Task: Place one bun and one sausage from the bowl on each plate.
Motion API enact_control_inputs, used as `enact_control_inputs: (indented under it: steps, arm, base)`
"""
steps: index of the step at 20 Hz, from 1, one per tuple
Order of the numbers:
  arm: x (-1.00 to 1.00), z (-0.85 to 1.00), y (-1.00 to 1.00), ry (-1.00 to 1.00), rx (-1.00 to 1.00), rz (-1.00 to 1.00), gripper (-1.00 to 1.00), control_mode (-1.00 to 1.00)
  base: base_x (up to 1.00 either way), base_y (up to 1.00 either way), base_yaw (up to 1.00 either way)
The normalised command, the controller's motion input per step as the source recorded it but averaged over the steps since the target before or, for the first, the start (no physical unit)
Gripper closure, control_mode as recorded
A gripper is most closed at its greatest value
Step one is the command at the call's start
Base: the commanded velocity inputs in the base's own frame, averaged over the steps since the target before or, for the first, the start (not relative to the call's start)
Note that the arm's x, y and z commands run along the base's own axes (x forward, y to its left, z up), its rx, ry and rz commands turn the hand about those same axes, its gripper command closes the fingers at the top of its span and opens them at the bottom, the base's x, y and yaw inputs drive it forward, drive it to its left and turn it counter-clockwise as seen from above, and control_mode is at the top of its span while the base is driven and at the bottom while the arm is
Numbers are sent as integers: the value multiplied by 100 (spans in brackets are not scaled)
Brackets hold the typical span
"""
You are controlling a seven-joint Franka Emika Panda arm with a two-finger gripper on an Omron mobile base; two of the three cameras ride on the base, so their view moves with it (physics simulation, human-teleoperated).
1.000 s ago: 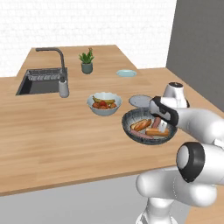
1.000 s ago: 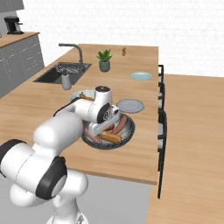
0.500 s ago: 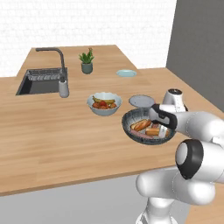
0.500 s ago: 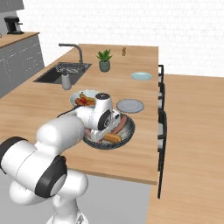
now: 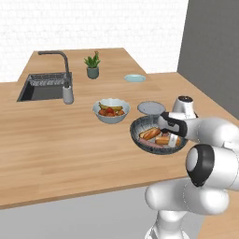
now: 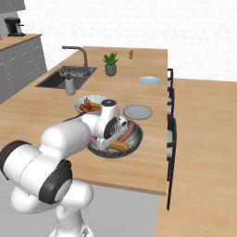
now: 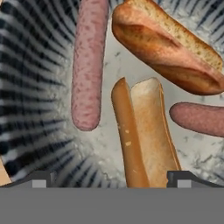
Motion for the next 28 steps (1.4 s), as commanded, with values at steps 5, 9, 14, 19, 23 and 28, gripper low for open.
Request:
enact_control_inputs:
  steps: [5,9,14,19,23,28]
  arm:
    - [1,-10,0,0,0,0,-100,-100]
    - [5,-18,-22,0,0,0,-100,-100]
    - [13,-5,-34,0,0,0,-100,-100]
    - [13,-11,-16,0,0,0,-100,-100]
    - [2,-15,0,0,0,0,-100,-100]
    - [1,-10,0,0,0,0,-100,-100]
  base:
    - [0,0,0]
    - [0,0,0]
    - [0,0,0]
    - [0,0,0]
    - [0,0,0]
    - [0,0,0]
